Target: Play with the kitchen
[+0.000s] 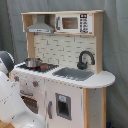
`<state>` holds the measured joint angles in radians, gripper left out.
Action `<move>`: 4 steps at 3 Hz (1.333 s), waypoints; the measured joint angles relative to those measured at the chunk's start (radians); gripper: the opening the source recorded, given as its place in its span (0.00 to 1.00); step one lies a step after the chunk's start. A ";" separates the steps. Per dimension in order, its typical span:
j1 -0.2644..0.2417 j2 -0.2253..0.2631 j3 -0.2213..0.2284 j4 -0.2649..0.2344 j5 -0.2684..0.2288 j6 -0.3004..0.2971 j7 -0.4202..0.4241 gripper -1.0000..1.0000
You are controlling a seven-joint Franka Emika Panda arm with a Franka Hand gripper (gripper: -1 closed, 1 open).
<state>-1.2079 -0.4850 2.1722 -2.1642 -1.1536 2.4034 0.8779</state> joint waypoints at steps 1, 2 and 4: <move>0.027 0.008 -0.001 0.001 -0.003 -0.039 -0.006 0.00; 0.030 0.012 -0.001 0.001 -0.006 -0.046 -0.009 1.00; 0.047 0.086 -0.002 0.018 -0.081 -0.140 -0.038 1.00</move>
<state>-1.1609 -0.3988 2.1704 -2.1464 -1.2348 2.2634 0.8395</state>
